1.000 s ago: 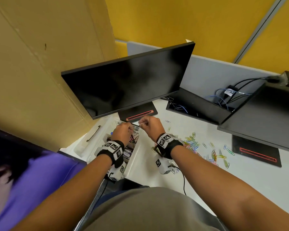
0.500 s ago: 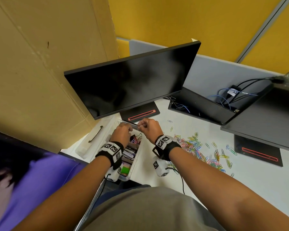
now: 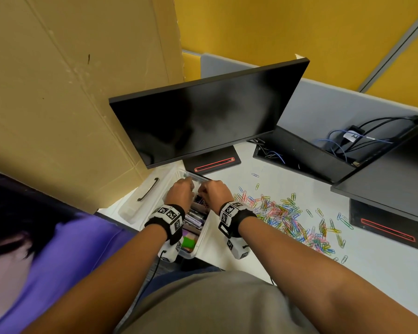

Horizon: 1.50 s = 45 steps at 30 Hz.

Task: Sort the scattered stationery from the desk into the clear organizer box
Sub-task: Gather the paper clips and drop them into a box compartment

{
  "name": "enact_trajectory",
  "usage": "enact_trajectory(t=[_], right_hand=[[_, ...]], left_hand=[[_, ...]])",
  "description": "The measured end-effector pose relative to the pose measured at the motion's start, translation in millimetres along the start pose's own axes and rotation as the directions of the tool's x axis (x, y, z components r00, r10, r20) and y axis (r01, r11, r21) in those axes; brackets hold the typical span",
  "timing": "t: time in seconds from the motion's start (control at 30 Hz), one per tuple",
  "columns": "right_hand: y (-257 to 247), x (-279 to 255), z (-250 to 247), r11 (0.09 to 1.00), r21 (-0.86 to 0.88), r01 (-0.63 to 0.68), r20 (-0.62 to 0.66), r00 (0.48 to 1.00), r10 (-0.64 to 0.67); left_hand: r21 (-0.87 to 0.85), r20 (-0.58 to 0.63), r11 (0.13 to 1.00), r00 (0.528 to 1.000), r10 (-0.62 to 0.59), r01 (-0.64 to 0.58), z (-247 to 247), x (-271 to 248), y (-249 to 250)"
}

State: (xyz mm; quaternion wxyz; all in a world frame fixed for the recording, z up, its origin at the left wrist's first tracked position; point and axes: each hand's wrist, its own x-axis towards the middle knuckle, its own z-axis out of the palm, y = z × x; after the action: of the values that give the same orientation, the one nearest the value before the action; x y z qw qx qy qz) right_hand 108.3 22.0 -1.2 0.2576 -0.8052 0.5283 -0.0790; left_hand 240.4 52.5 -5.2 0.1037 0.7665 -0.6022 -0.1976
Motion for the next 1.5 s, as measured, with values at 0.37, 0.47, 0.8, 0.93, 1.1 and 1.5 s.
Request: enact_trajectory(t=[0.37,0.47,0.8,0.93,1.1,1.5], right_hand=[[18.9,-0.3,-24.7,0.964,0.267,0.017,-0.11,0.994,0.013],[31.6,-5.7,-35.5,0.952,0.306,-0.01,-0.17,0.983,0.065],[118.7,-39.2,-60.9,0.946,0.239,-0.217,-0.146,0.955,0.256],[156.5,-58.0,-65.1,0.935,0.208,-0.289,-0.114,0.942,0.316],[198.3,-79.0,-68.0,0.924,0.138,-0.356,-0.055,0.929,0.366],[265.7,-110.5,-56.1,0.928,-0.115,-0.354,0.008,0.934,0.357]], left_hand=[[0.034,-0.017,0.999,1.0,0.017,-0.016,-0.8,-0.1,11.9],[0.01,-0.053,0.999,0.998,0.039,-0.038,-2.6,4.3,29.5],[-0.059,-0.009,0.976,0.977,0.211,-0.211,21.4,11.3,114.0],[0.01,0.054,0.964,0.963,0.264,-0.265,42.5,8.1,139.8],[0.079,0.169,0.962,0.954,0.247,-0.263,71.5,8.2,157.1],[0.246,0.372,0.965,0.928,-0.003,-0.096,136.6,13.6,137.2]])
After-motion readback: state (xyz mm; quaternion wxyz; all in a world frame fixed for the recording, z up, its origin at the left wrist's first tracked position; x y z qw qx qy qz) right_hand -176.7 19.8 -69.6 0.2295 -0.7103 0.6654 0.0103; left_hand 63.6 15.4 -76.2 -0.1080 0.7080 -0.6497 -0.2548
